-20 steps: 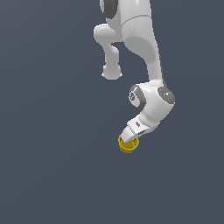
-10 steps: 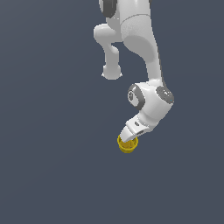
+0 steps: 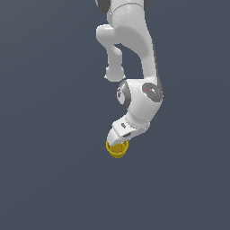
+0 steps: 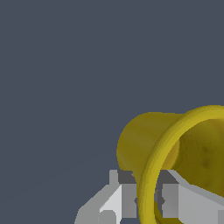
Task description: Pick up the object and move it to a goal position.
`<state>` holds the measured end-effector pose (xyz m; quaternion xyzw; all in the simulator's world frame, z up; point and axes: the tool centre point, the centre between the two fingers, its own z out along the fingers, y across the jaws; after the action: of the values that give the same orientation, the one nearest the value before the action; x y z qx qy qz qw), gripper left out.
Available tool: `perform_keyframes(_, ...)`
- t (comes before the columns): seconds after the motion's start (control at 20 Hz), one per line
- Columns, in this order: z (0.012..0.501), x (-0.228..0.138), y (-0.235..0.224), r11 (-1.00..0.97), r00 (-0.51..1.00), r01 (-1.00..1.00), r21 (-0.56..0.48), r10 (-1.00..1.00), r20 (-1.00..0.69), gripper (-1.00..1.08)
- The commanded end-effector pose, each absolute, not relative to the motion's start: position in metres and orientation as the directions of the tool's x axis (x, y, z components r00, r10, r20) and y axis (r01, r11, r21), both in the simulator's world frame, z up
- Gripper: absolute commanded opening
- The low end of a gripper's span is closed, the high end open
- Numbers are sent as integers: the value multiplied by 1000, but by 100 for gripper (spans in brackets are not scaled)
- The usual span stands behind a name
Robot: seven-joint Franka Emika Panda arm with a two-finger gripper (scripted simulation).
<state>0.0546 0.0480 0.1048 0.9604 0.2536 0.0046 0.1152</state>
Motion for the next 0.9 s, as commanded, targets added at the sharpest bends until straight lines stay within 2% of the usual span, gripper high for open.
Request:
perform_keyframes(0.0,121,61,22,-845,872,484,225,487,-46,-100)
perform_keyframes(0.5,179,88,-81,-845,872,485,225,488,-46,-100)
perform_keyframes(0.85,203,101,-124,-845,872,485,225,488,-46,-100)
